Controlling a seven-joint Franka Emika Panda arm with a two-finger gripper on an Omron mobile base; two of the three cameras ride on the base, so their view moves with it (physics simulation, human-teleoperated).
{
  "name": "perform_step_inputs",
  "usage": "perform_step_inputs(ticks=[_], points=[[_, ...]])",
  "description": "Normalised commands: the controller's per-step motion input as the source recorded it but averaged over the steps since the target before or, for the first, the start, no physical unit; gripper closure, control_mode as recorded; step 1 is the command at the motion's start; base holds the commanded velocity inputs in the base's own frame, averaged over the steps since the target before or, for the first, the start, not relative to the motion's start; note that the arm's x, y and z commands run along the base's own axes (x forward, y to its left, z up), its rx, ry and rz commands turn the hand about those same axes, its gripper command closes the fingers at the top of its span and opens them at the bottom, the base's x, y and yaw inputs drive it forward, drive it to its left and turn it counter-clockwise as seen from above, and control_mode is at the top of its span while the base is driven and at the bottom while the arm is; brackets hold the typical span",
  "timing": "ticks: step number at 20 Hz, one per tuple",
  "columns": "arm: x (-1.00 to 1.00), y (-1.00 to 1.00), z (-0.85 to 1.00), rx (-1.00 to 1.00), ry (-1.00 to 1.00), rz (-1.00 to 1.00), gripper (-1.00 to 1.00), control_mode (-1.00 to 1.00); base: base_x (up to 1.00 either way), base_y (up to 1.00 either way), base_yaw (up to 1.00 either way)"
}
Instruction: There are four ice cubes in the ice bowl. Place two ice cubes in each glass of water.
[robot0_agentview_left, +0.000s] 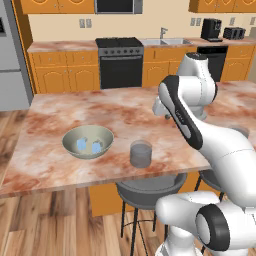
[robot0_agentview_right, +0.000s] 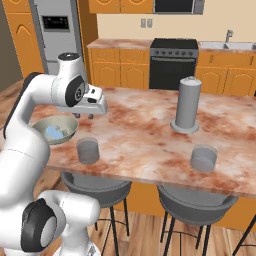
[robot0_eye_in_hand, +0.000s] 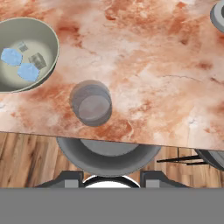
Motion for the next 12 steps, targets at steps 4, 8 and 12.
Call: perform_step_inputs(ticks=[4,8,12], points=[[-0.13,0.0,0.0,0.0,0.0,0.01,-1.0,-1.0,0.0,0.0,0.0],[-0.35,0.13,0.0,0.0,0.0,0.06,-1.0,-1.0,0.0,0.0,0.0],[-0.28,0.47,0.0,0.0,-0.01,0.03,-1.0,-1.0,0.0,0.0,0.0]])
